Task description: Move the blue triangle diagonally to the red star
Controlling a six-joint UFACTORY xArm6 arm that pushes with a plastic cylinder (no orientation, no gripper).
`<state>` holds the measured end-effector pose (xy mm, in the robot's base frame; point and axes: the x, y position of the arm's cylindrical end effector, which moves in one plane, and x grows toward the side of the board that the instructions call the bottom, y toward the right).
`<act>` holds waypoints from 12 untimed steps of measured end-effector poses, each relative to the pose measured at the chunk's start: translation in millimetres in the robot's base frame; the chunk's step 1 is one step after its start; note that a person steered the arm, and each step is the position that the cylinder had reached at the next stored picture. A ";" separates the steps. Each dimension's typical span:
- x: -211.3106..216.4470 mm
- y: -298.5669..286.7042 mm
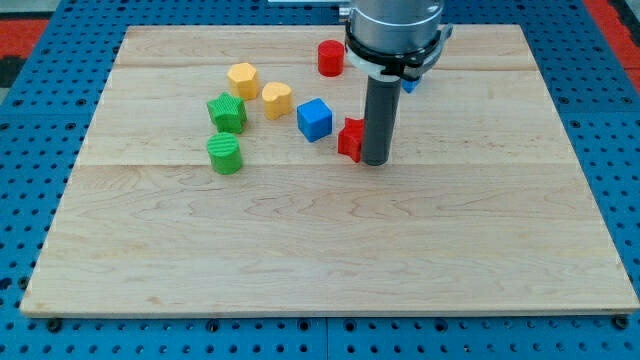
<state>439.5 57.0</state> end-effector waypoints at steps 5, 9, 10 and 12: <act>-157.1 72.2; -161.0 23.2; -164.7 4.6; -119.4 1.8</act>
<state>320.1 58.7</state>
